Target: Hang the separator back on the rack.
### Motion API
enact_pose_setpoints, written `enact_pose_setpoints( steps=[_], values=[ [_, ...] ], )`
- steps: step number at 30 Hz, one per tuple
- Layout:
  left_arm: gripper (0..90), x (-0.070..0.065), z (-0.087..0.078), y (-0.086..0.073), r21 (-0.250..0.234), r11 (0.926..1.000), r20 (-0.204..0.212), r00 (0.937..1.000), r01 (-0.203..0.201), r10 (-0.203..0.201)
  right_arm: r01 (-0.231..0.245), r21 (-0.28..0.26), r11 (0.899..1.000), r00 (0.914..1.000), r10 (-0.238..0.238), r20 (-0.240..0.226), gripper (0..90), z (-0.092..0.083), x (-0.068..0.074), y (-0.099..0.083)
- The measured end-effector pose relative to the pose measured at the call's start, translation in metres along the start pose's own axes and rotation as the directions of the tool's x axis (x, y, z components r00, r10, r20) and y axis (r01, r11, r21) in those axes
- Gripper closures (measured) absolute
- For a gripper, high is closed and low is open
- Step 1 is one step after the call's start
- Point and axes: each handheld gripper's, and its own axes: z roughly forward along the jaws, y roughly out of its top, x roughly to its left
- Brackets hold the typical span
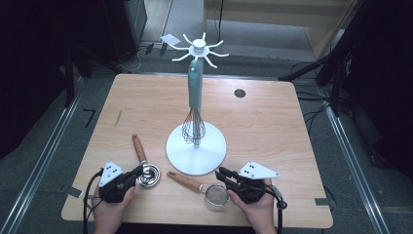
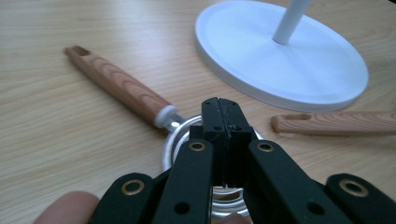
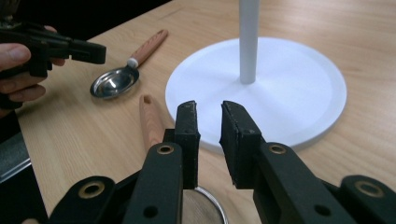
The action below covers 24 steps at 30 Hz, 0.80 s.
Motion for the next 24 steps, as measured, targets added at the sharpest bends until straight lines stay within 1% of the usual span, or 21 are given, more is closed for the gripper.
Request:
enact_pose_setpoints(
  steps=[4, 5, 7, 9, 10, 13, 14, 15, 16, 17, 18, 19, 20, 21, 24],
  values=[
    [90.0, -0.013, 0.009, 0.002, 0.019, 0.9997, 0.027, 0.9995, -0.016, 0.016, 0.003, 0.048, 0.999, 1.0000, -0.003, -0.007, 76.4, 0.007, 0.001, -0.007],
    [90.0, -0.016, 0.011, 0.002, 0.028, 0.9993, 0.034, 0.9991, -0.027, 0.026, 0.000, 0.058, 0.998, 0.9999, 0.000, -0.014, 75.2, 0.009, 0.001, -0.008],
    [90.0, -0.021, 0.014, 0.003, 0.035, 0.9988, 0.041, 0.9986, -0.034, 0.033, 0.005, 0.089, 0.996, 0.9998, -0.004, -0.021, 72.7, 0.013, 0.004, -0.009],
    [90.0, -0.026, 0.019, 0.004, 0.044, 0.9984, 0.056, 0.9979, -0.036, 0.033, 0.026, 0.118, 0.993, 0.9992, -0.022, -0.033, 70.3, 0.017, 0.007, -0.009],
    [90.0, -0.028, 0.021, 0.005, 0.047, 0.9978, 0.061, 0.9972, -0.046, 0.043, 0.034, 0.133, 0.991, 0.9989, -0.029, -0.037, 69.4, 0.019, 0.009, -0.010],
    [90.0, -0.033, 0.026, 0.005, 0.064, 0.9956, 0.087, 0.9942, -0.068, 0.062, 0.030, 0.146, 0.989, 0.9986, -0.023, -0.048, 68.9, 0.021, 0.012, -0.011],
    [90.0, -0.034, 0.027, 0.005, 0.067, 0.9952, 0.092, 0.9936, -0.071, 0.065, 0.038, 0.155, 0.987, 0.9985, -0.031, -0.045, 68.9, 0.021, 0.014, -0.012],
    [90.0, -0.036, 0.028, 0.005, 0.072, 0.9947, 0.096, 0.9931, -0.073, 0.066, 0.049, 0.163, 0.985, 0.9983, -0.044, -0.039, 70.0, 0.021, 0.016, -0.013],
    [90.0, -0.037, 0.030, 0.006, 0.074, 0.9945, 0.099, 0.9928, -0.075, 0.067, 0.053, 0.171, 0.984, 0.9980, -0.046, -0.043, 72.5, 0.020, 0.017, -0.014],
    [90.0, -0.037, 0.031, 0.006, 0.083, 0.9934, 0.108, 0.9917, -0.079, 0.069, 0.052, 0.173, 0.984, 0.9973, -0.043, -0.059, 75.9, 0.020, 0.017, -0.014],
    [90.0, -0.038, 0.032, 0.006, 0.085, 0.9937, 0.117, 0.9911, -0.074, 0.064, 0.039, 0.181, 0.983, 0.9964, -0.025, -0.080, 79.3, 0.020, 0.016, -0.015],
    [90.0, -0.039, 0.033, 0.006, 0.095, 0.9925, 0.124, 0.9902, -0.076, 0.064, 0.038, 0.188, 0.981, 0.9956, -0.020, -0.092, 81.9, 0.020, 0.015, -0.017],
    [90.0, -0.041, 0.035, 0.006, 0.099, 0.9922, 0.129, 0.9896, -0.077, 0.064, 0.032, 0.203, 0.979, 0.9956, -0.013, -0.092, 84.2, 0.020, 0.015, -0.018],
    [90.0, -0.042, 0.036, 0.006, 0.102, 0.9917, 0.127, 0.9898, -0.079, 0.066, 0.035, 0.212, 0.977, 0.9961, -0.016, -0.086, 85.9, 0.019, 0.015, -0.020],
    [90.0, -0.044, 0.039, 0.006, 0.115, 0.9901, 0.121, 0.9903, -0.082, 0.068, 0.031, 0.246, 0.969, 0.9984, -0.018, -0.053, 87.6, 0.016, 0.014, -0.027]
  ],
)
